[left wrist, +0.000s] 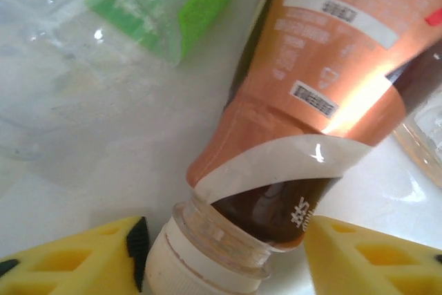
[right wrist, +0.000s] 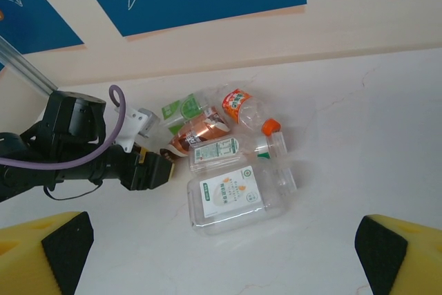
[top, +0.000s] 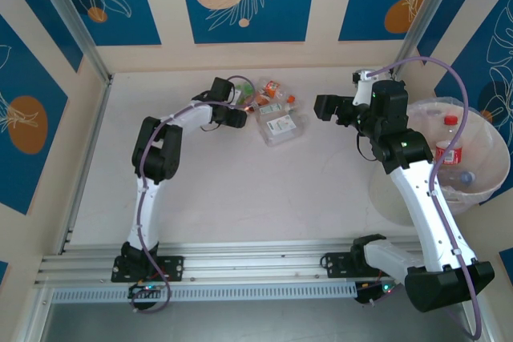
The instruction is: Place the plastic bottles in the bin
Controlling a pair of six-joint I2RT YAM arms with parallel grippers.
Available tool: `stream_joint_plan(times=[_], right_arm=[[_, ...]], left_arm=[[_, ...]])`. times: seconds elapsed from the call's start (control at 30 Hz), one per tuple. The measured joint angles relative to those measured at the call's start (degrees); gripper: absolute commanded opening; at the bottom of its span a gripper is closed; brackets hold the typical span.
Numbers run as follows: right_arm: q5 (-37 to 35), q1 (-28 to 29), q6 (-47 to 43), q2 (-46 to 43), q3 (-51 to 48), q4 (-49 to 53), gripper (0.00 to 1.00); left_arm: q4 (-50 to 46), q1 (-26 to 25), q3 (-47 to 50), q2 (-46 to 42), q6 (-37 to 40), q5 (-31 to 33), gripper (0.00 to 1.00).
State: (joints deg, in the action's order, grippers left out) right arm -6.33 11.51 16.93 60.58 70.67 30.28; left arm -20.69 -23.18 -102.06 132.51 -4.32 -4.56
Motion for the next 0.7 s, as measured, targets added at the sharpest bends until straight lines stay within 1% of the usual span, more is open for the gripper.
stream_joint_plan(times=[0.2,0.33,0.43,0.53,0.67,0.7], right_arm=[[-0.4,0.0,0.0,0.0,-0.4,0.2,1.0],[-0.7,0.0,0.0,0.0,-1.2,0.2,0.99],[-0.8,0.0,0.5,-0.1,-2.1,0.0,0.99],[-0.8,0.0,2.4,-0.3,-4.5,-1.2,1.0],[0.0,0.0,7.3,-0.9,-9.0,-4.4,0.99],[0.8,0.0,8.7,-0.9,-10.1,-5.5,0.99]], left_arm=[[-0.2,-1.2,0.2,0.0,1.8,0.2,0.34],[2.3,-1.8,3.8,-1.9,1.7,1.2,0.26],[3.8,-2.1,10.0,-5.9,1.2,1.1,0.2],[5.2,-2.3,16.9,-11.1,0.1,-0.8,0.15],[7.6,-3.3,23.9,-18.6,-1.6,-4.5,0.01],[8.4,-3.7,25.3,-20.4,-2.3,-5.4,0.0]])
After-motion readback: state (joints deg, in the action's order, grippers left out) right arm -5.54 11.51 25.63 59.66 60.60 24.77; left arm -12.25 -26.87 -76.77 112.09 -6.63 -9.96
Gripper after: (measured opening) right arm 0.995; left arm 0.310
